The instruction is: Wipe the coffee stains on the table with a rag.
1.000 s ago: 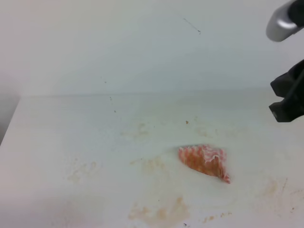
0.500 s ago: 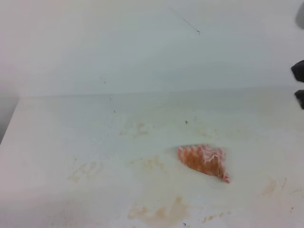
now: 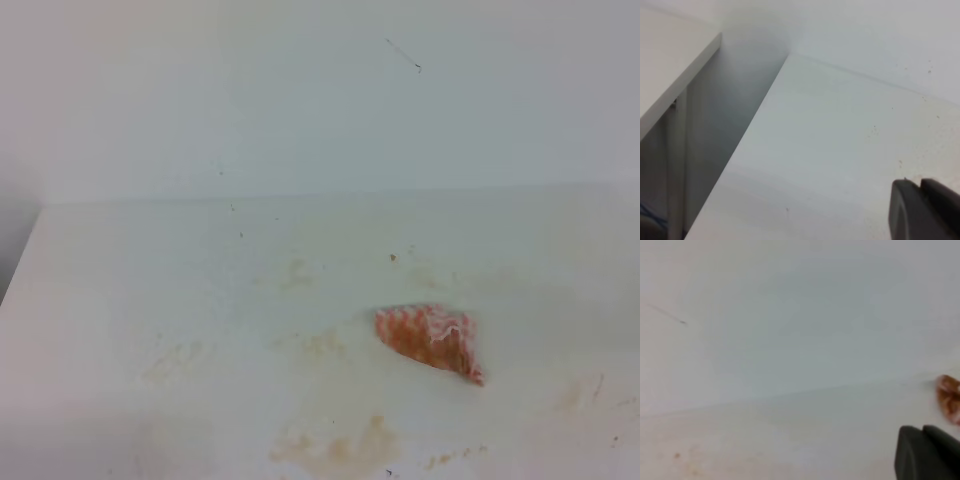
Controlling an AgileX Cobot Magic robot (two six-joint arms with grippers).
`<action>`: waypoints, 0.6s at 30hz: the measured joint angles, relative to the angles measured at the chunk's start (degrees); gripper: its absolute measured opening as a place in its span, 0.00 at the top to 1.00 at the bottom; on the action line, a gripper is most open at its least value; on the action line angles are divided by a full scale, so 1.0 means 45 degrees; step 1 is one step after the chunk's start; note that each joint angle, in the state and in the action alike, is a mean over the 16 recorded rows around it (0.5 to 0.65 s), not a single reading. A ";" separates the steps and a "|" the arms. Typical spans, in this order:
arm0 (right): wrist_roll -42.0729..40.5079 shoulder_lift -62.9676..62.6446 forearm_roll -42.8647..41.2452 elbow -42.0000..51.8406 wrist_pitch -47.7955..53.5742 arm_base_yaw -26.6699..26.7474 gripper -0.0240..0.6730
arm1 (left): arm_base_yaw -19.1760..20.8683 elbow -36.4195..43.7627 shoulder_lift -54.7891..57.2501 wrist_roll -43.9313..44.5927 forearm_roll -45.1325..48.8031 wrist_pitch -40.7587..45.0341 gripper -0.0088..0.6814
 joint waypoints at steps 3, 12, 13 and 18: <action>-0.0089 -0.1723 -0.0090 0.1532 -0.0157 -0.0907 0.97 | 0.0000 0.0000 0.0000 0.0000 0.0000 0.0000 0.99; -0.0622 -0.4863 -0.0824 0.4509 0.0385 -0.1378 0.97 | 0.0000 0.0000 0.0000 0.0000 0.0000 0.0000 0.99; -0.0693 -0.5025 -0.0860 0.4729 0.0481 -0.1255 0.97 | 0.0000 0.0000 0.0000 0.0000 0.0000 0.0000 0.99; -0.0996 -0.5418 -0.0885 0.5630 0.0901 -0.0559 0.97 | 0.0000 0.0000 0.0000 0.0000 0.0000 0.0000 0.99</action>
